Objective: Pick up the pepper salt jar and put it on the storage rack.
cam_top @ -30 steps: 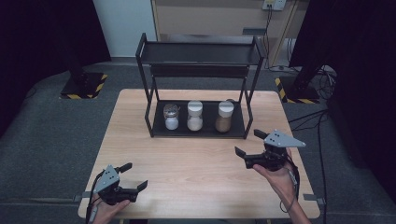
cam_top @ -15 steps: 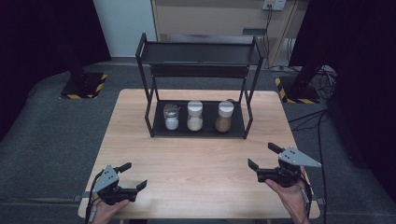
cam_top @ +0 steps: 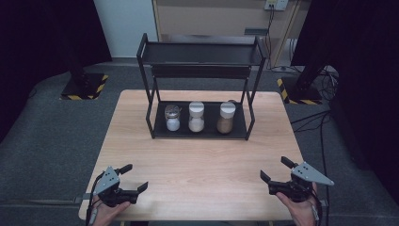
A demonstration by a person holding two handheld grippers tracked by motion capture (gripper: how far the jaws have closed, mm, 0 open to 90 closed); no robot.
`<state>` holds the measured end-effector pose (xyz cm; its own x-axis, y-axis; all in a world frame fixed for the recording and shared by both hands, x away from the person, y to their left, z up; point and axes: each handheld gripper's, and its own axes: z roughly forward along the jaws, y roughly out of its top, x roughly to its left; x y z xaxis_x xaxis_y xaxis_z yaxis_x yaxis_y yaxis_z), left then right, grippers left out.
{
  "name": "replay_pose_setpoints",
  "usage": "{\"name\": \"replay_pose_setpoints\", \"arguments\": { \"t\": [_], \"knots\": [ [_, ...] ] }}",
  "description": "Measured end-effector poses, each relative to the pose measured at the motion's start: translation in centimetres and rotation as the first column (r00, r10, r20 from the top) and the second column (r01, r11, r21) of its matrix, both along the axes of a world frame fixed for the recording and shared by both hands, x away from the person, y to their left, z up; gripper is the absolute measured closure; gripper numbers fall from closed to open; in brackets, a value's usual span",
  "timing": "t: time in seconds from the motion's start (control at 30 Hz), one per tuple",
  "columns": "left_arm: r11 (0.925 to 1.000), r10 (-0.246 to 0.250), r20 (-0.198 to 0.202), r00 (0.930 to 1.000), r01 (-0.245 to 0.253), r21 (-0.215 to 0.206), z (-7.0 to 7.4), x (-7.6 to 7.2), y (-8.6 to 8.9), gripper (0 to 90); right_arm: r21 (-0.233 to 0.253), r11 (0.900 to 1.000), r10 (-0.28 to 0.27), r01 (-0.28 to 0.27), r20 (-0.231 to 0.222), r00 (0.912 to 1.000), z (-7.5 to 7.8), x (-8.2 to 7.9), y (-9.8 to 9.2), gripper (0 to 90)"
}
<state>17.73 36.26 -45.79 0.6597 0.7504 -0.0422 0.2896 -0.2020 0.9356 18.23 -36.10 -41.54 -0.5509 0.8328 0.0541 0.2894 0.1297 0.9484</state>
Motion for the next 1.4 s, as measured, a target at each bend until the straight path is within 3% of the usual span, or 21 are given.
{"name": "replay_pose_setpoints", "arguments": {
  "t": [0.57, 1.03, 1.4],
  "knots": [
    [0.9999, -0.017, 0.014, 0.9998, 0.017, 0.001, 0.1, -0.1, -0.1, 6.6, -0.025, 1.000, 0.005, -0.005, -0.008, 1.0000, -1.5, 0.2, -0.4, 4.6],
    [0.9997, 0.021, 0.028, 0.9994, -0.021, -0.013, 0.0, -0.3, 0.5, 6.5, -0.014, 0.998, -0.068, 0.068, 0.011, 0.9976, -1.9, -0.2, -1.3, 4.6],
    [0.9998, 0.018, 0.026, 0.9995, -0.017, -0.012, 0.0, -0.3, 0.5, 6.5, -0.016, 0.997, -0.071, 0.071, 0.004, 0.9975, -1.8, -0.1, -1.4, 4.6]
  ]
}}
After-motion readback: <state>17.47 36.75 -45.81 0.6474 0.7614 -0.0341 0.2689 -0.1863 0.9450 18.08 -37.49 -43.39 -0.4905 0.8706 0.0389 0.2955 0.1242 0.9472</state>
